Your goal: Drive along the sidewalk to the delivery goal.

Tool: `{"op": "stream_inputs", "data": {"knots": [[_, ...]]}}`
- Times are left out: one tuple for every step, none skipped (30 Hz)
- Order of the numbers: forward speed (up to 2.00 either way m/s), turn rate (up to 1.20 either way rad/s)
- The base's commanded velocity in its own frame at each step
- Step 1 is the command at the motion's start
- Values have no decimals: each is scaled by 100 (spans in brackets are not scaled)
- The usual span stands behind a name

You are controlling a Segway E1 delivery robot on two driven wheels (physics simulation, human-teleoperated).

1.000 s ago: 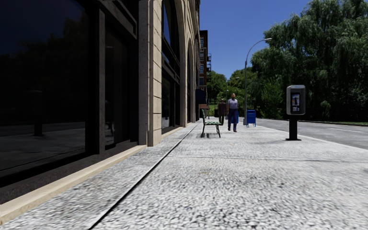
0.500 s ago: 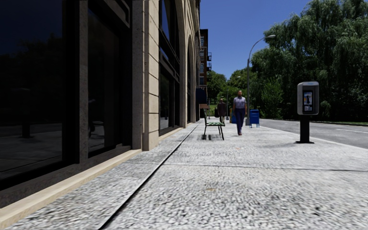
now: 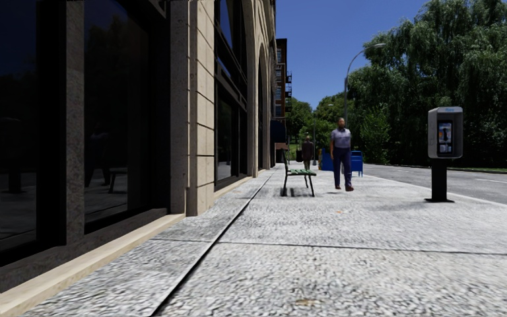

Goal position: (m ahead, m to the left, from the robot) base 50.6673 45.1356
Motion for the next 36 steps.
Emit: {"op": "stream_inputs", "data": {"knots": [[111, 0], [111, 0], [111, 0], [111, 0], [111, 0], [111, 0], [111, 0], [111, 0], [111, 0], [111, 0], [111, 0], [111, 0], [111, 0], [111, 0], [111, 0], [111, 0], [111, 0], [111, 0], [111, 0], [111, 0], [111, 0], [111, 0], [111, 0], [111, 0], [111, 0], [111, 0], [111, 0], [111, 0], [111, 0], [111, 0], [111, 0], [111, 0], [111, 0], [111, 0], [111, 0], [111, 0]]}}
